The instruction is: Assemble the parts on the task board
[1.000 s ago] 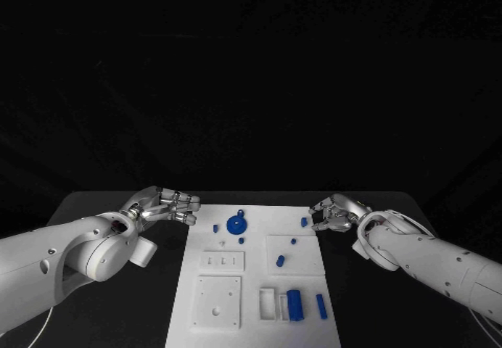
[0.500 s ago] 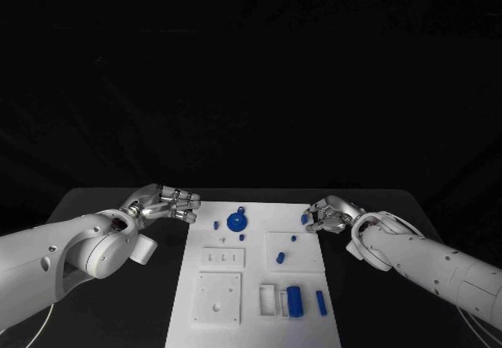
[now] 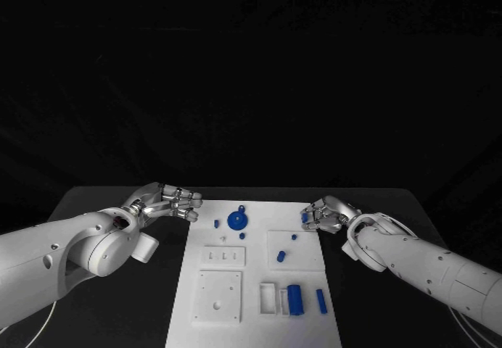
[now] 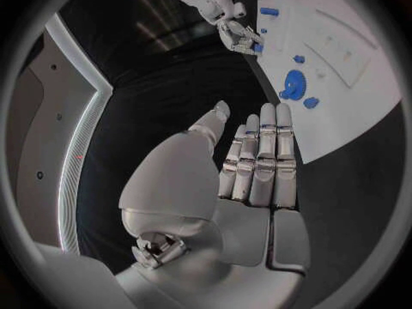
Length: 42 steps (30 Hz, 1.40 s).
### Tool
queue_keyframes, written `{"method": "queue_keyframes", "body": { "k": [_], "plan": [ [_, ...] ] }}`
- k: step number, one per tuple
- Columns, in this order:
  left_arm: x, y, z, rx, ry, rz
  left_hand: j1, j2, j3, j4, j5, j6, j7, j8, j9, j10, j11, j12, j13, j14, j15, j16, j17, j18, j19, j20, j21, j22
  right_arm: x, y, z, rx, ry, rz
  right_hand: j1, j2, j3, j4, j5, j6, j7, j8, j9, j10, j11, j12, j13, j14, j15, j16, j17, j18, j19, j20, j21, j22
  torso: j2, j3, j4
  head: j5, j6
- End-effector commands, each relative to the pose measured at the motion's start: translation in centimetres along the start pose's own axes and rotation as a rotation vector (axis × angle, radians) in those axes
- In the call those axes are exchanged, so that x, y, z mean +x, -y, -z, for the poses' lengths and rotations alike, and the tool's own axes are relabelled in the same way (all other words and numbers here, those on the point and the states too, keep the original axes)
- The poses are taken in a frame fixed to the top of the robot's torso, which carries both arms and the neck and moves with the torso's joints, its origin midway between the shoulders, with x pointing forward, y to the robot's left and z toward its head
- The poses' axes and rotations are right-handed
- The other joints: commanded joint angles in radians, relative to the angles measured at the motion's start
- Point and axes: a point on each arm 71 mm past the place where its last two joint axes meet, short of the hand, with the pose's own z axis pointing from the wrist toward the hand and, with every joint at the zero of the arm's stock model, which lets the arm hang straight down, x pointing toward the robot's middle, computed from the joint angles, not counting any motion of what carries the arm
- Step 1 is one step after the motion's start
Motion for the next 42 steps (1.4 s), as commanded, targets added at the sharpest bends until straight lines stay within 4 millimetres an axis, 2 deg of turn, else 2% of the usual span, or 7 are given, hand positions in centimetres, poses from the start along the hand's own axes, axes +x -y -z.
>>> {"method": "queue_keyframes", "body": {
  "k": [1,11,18,33,38,41,42],
  "plan": [
    [0.3,0.1,-0.1,0.013,-0.022,-0.001,-0.01,0.003,0.0,-0.007,0.005,-0.005,0.0,0.005,0.002,-0.007,0.001,-0.001,0.001,-0.001,0.006,-0.005,-0.001,-0.003,-0.006,0.004,-0.005,-0.002,0.4,0.2,0.1,0.006,-0.007,-0.005,-0.007,0.009,0.012,0.001,-0.005,0.008,-0.001,-0.004,0.001,0.006,-0.004,0.002,0.002,0.003,0.0,0.007,0.003,0.012,0.021,0.005,0.005,0.098,0.0,-0.0001,-0.0002,0.0,0.0],
    [0.3,0.1,-0.1,0.011,-0.024,0.0,-0.012,0.003,-0.001,-0.006,0.005,-0.006,0.0,0.005,0.001,-0.008,0.001,-0.001,0.001,-0.001,0.006,-0.005,-0.001,-0.004,-0.006,0.004,-0.005,-0.002,0.3,0.3,0.1,0.013,0.006,-0.004,-0.027,0.036,0.138,0.003,-0.132,0.063,-0.013,-0.004,0.001,0.01,-0.012,0.011,0.012,0.004,-0.005,0.01,0.011,0.009,0.021,0.0,0.014,0.099,-0.001,0.0007,-0.0016,0.001,0.001],
    [0.3,0.1,-0.1,0.009,-0.025,0.0,-0.012,0.003,-0.001,-0.006,0.005,-0.006,0.0,0.005,0.001,-0.008,0.001,-0.001,0.001,-0.001,0.006,-0.005,-0.001,-0.004,-0.006,0.004,-0.005,-0.002,0.3,0.4,0.1,0.017,0.013,-0.003,-0.027,0.03,0.199,0.019,-0.178,0.108,-0.026,-0.003,0.005,0.013,-0.019,0.01,0.015,0.005,-0.011,0.009,0.015,0.004,0.02,-0.007,0.017,0.099,-0.001,0.0011,-0.002,0.001,0.001],
    [0.3,0.0,-0.1,-0.006,-0.022,-0.005,-0.013,0.009,0.002,-0.006,0.005,0.005,-0.005,0.006,0.002,0.029,-0.011,-0.001,0.001,0.006,0.001,-0.001,0.001,-0.005,-0.002,0.001,-0.004,-0.003,-0.1,-0.6,0.0,0.014,0.071,-0.017,-0.024,0.035,0.209,0.021,-0.187,0.163,-0.041,-0.002,0.014,0.029,-0.026,0.015,0.021,0.008,-0.019,0.021,0.03,0.0,0.023,-0.014,0.033,0.102,-0.003,0.001,-0.004,0.003,0.005],
    [0.3,0.1,-0.3,-0.038,-0.021,-0.029,-0.026,0.008,0.001,0.005,0.003,0.048,-0.023,0.006,0.004,0.099,-0.038,0.0,0.001,0.055,-0.026,0.051,0.026,-0.013,0.032,-0.024,0.03,0.016,-0.7,-2.2,-0.2,0.004,0.08,-0.01,-0.027,0.033,0.209,0.021,-0.194,0.163,-0.041,-0.002,0.014,0.031,-0.026,0.015,0.024,0.008,-0.019,0.025,0.037,0.001,0.024,-0.014,0.036,0.103,-0.006,0.0007,-0.0047,0.005,0.01],
    [0.3,0.5,-0.7,-0.068,-0.032,-0.064,-0.05,0.006,-0.019,0.022,-0.002,0.088,-0.045,0.011,0.007,0.222,-0.082,0.016,0.007,0.15,-0.073,0.154,0.085,-0.019,0.099,-0.065,0.098,0.054,-1.2,-3.7,-0.6,-0.012,0.084,0.0,-0.029,0.031,0.208,0.024,-0.197,0.163,-0.042,-0.002,0.014,0.034,-0.027,0.018,0.027,0.009,-0.019,0.027,0.04,0.001,0.024,-0.014,0.037,0.103,-0.012,0.0008,-0.007,0.012,0.01],
    [0.3,0.6,-0.8,-0.079,-0.038,-0.078,-0.051,0.004,-0.028,0.025,-0.001,0.103,-0.053,0.006,0.007,0.256,-0.093,0.01,0.005,0.155,-0.084,0.195,0.116,-0.03,0.108,-0.082,0.124,0.071,-1.3,-4.2,-0.7,-0.018,0.085,0.003,-0.03,0.029,0.207,0.026,-0.191,0.164,-0.043,-0.002,0.014,0.036,-0.027,0.02,0.029,0.01,-0.019,0.029,0.042,0.001,0.026,-0.014,0.041,0.103,-0.014,0.001,-0.0072,0.014,0.009]
  ]
}}
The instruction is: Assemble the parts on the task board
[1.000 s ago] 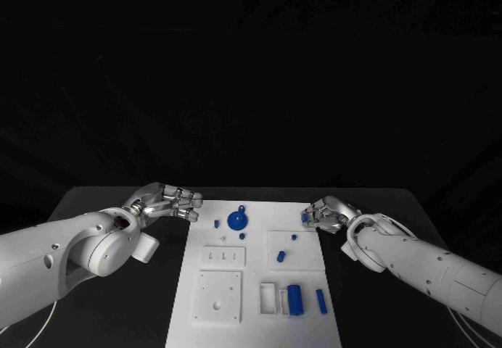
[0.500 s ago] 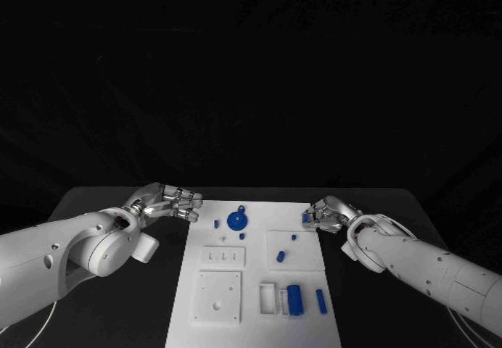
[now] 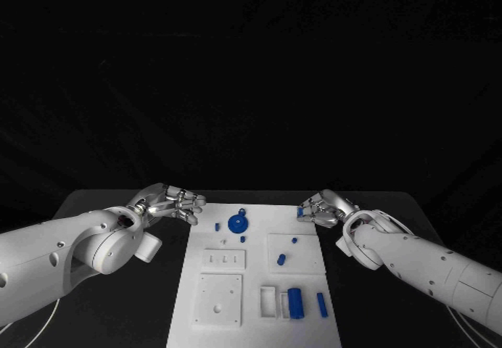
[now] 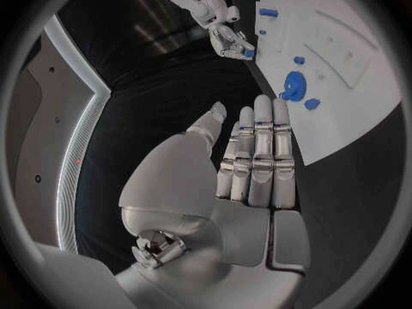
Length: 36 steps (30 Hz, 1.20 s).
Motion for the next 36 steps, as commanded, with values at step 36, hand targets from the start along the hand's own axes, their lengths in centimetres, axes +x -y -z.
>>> {"method": "queue_keyframes", "body": {
  "k": [36],
  "plan": [
    [6.4,2.0,-6.3,-0.367,-0.136,-0.263,-0.167,-0.089,-0.038,0.192,0.002,0.103,-0.07,0.002,0.247,0.12,-0.097,0.449,0.264,-0.033,-0.109,0.669,0.432,-0.028,-0.04,-0.114,0.438,0.434,6.3,-15.4,-2.0,-0.13,-0.153,0.096,-0.007,-0.03,0.045,0.039,0.044,0.0,-0.004,0.002,0.007,0.009,-0.003,0.003,0.011,0.004,-0.004,-0.005,0.007,0.002,0.028,-0.007,0.011,0.104,-0.059,-0.0082,-0.0073,0.048,-0.011]
  ]
}}
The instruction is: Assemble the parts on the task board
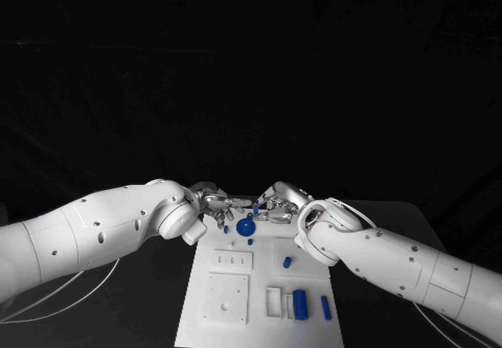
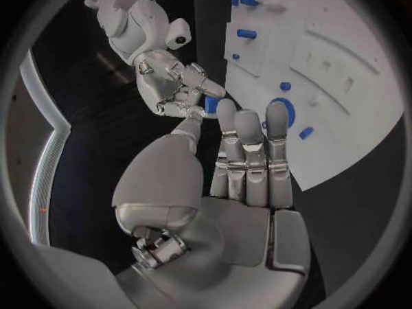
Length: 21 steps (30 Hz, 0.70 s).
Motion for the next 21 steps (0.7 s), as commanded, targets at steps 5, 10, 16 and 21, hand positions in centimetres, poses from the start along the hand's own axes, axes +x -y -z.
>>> {"method": "queue_keyframes", "body": {
  "k": [5,10,16,21],
  "plan": [
    [0.9,0.5,-0.3,-0.024,-0.034,-0.045,-0.004,-0.023,0.0,0.021,-0.007,-0.011,-0.001,0.002,0.031,0.04,-0.006,-0.006,0.006,0.001,-0.003,0.007,-0.005,0.003,0.009,-0.001,-0.016,0.022,0.8,-0.9,-0.1,-0.011,-0.042,0.036,-0.004,0.0,0.002,0.003,0.004,-0.002,-0.001,0.002,0.002,0.002,0.0,-0.004,0.001,0.004,-0.004,-0.006,0.001,0.002,0.028,-0.007,0.003,0.104,0.001,0.001,0.0001,-0.002,0.001],
    [1.5,0.7,-0.4,-0.023,-0.052,-0.057,0.0,-0.031,0.002,0.04,-0.01,-0.012,-0.001,0.001,0.04,0.04,-0.006,-0.008,0.011,-0.001,-0.002,0.01,-0.007,0.003,0.011,0.0,-0.03,0.047,1.1,-1.3,-0.1,-0.018,-0.056,0.045,-0.004,0.0,0.001,0.004,0.002,-0.001,-0.001,0.002,0.002,0.002,0.0,-0.004,0.001,0.005,-0.004,-0.006,0.002,0.002,0.028,-0.007,0.005,0.104,0.002,-0.0001,0.0001,-0.003,0.001],
    [1.8,0.7,-0.3,-0.035,-0.073,-0.091,-0.001,-0.032,0.0,0.038,-0.012,-0.013,-0.001,0.001,0.04,0.041,-0.006,-0.008,0.012,-0.001,-0.002,0.011,-0.008,0.002,0.012,0.0,-0.035,0.053,1.3,-1.5,-0.1,-0.023,-0.056,0.05,-0.003,0.001,0.0,0.006,0.003,0.0,-0.002,0.003,0.002,0.001,0.0,-0.004,0.001,0.005,-0.005,-0.006,0.002,0.002,0.028,-0.007,0.005,0.104,0.002,0.001,0.001,-0.003,-0.002],
    [2.0,0.7,-0.3,-0.05,-0.082,-0.113,0.002,-0.029,0.0,0.031,-0.012,-0.01,-0.001,0.001,0.041,0.04,-0.006,-0.008,0.013,-0.003,-0.002,0.013,-0.007,0.002,0.012,0.0,-0.041,0.063,1.4,-1.7,-0.1,-0.03,-0.059,0.051,-0.004,-0.001,-0.002,0.006,0.004,0.001,-0.002,0.002,0.003,0.002,0.0,-0.004,0.002,0.005,-0.005,-0.006,0.002,0.002,0.028,-0.007,0.005,0.104,0.002,0.0007,0.0012,-0.004,-0.002]
  ]
}}
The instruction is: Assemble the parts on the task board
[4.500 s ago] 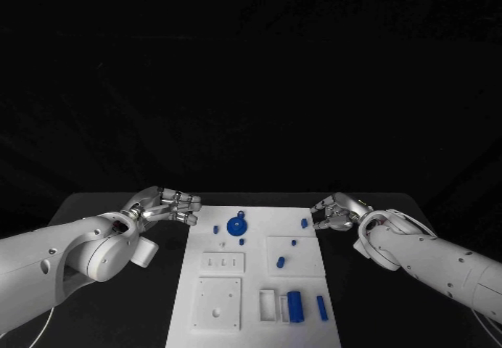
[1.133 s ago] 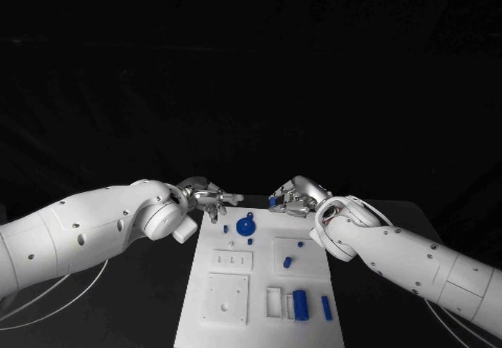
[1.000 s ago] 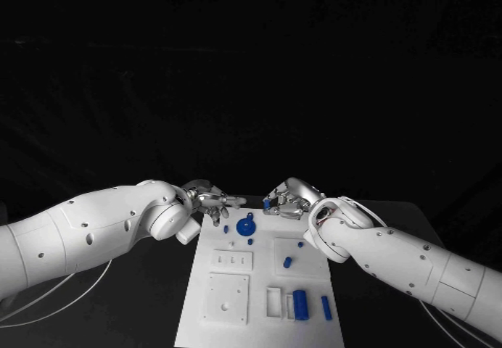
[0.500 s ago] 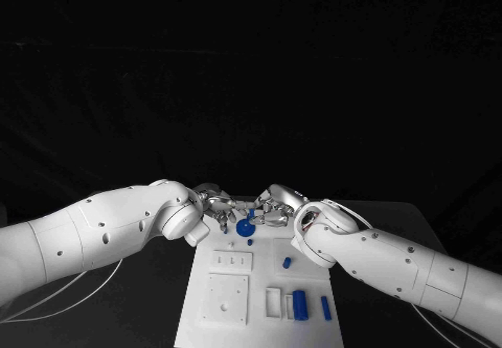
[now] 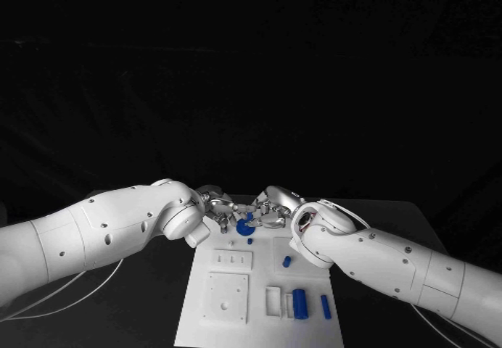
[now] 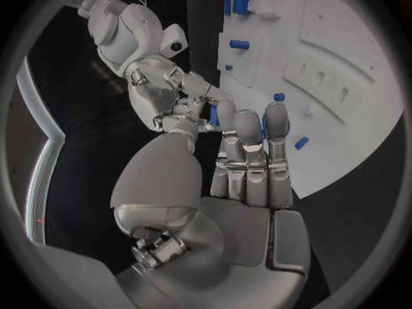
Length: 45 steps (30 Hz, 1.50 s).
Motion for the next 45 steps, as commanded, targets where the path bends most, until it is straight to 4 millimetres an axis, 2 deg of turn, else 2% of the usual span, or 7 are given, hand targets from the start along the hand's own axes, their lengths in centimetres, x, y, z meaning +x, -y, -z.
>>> {"method": "queue_keyframes", "body": {
  "k": [1,16,26,32,38,41,45],
  "plan": [
    [0.65,0.26,0.02,-0.011,-0.041,-0.049,0.001,0.0,-0.005,-0.011,-0.001,-0.002,-0.001,0.001,0.002,0.042,-0.004,-0.003,0.002,-0.004,-0.002,0.008,0.0,0.001,0.005,0.0,-0.01,0.008,0.17,-0.47,-0.03,-0.016,-0.012,0.014,-0.008,0.003,-0.002,0.006,0.003,0.004,-0.002,0.003,0.0,0.002,0.0,-0.004,0.001,0.005,-0.005,-0.006,0.001,0.002,0.028,-0.007,0.005,0.104,0.0,0.0002,0.0002,-0.001,0.0],
    [0.7,0.24,0.0,-0.023,-0.039,-0.071,0.009,0.042,-0.015,-0.065,0.003,0.002,-0.001,0.001,0.009,0.042,-0.004,-0.003,0.008,-0.007,-0.003,0.013,-0.002,0.0,0.013,-0.001,-0.039,0.055,0.34,-0.92,0.02,-0.03,-0.027,0.014,-0.006,0.002,-0.007,0.007,0.006,0.008,-0.003,0.003,0.001,0.002,-0.001,-0.003,0.002,0.005,-0.005,-0.006,0.002,0.001,0.029,-0.007,0.007,0.105,0.0,0.0002,-0.0006,0.0,0.0],
    [0.55,0.26,0.0,-0.015,-0.025,-0.064,0.027,0.136,-0.048,-0.152,0.019,0.006,-0.006,0.001,0.006,0.042,-0.007,-0.005,0.009,-0.007,-0.004,0.015,-0.004,-0.002,0.021,-0.002,-0.067,0.093,0.51,-0.96,-0.03,-0.029,-0.042,0.017,-0.005,0.003,-0.01,0.008,0.005,0.01,-0.003,0.003,0.001,0.002,-0.001,-0.003,0.003,0.005,-0.005,-0.006,0.002,0.001,0.029,-0.007,0.006,0.105,0.001,0.0002,-0.0002,-0.001,-0.002],
    [0.38,0.2,0.04,-0.011,-0.014,-0.049,0.06,0.187,-0.046,-0.209,0.108,0.008,-0.012,0.002,0.009,0.041,-0.01,-0.008,0.009,-0.008,-0.006,0.015,-0.004,-0.004,0.022,-0.004,-0.074,0.105,0.6,-0.89,-0.03,-0.025,-0.048,0.02,-0.005,0.003,-0.01,0.008,0.005,0.01,-0.003,0.003,0.001,0.002,-0.001,-0.003,0.003,0.005,-0.005,-0.006,0.002,0.001,0.029,-0.007,0.006,0.105,0.0,0.0002,-0.0002,-0.001,-0.004],
    [0.39,0.11,0.07,-0.015,-0.024,-0.035,0.082,0.215,-0.028,-0.259,0.175,0.026,-0.022,0.006,0.036,0.041,-0.013,-0.01,0.008,-0.01,-0.008,0.018,-0.002,-0.005,0.021,-0.006,-0.078,0.116,0.63,-0.77,-0.01,-0.021,-0.051,0.022,-0.006,0.004,-0.014,0.009,0.004,0.01,-0.004,0.003,0.001,0.001,-0.001,-0.004,0.002,0.005,-0.005,-0.007,0.002,0.001,0.028,-0.007,0.004,0.104,0.001,0.0001,0.0001,-0.001,-0.007],
    [0.43,0.07,0.09,-0.018,-0.031,-0.029,0.088,0.218,-0.015,-0.288,0.224,0.043,-0.032,0.012,0.09,0.042,-0.016,-0.011,0.007,-0.011,-0.011,0.019,-0.001,-0.007,0.021,-0.009,-0.08,0.123,0.66,-0.68,-0.01,-0.018,-0.052,0.023,-0.007,0.005,-0.016,0.011,0.003,0.012,-0.005,0.003,0.001,0.001,-0.001,-0.004,0.002,0.005,-0.006,-0.007,0.002,0.001,0.029,-0.008,0.005,0.105,0.001,0.0006,-0.0002,-0.001,-0.007],
    [0.46,0.02,0.12,-0.022,-0.037,-0.024,0.072,0.218,0.018,-0.327,0.266,0.05,-0.039,0.022,0.228,0.042,-0.019,-0.005,0.008,-0.013,-0.013,0.025,0.003,-0.009,0.02,-0.012,-0.083,0.139,0.7,-0.61,-0.01,-0.016,-0.053,0.023,-0.007,0.005,-0.016,0.011,0.003,0.012,-0.005,0.003,0.001,0.001,-0.001,-0.004,0.002,0.005,-0.006,-0.007,0.002,0.001,0.029,-0.008,0.005,0.105,0.001,0.0009,0.0001,-0.001,-0.008]
  ]
}}
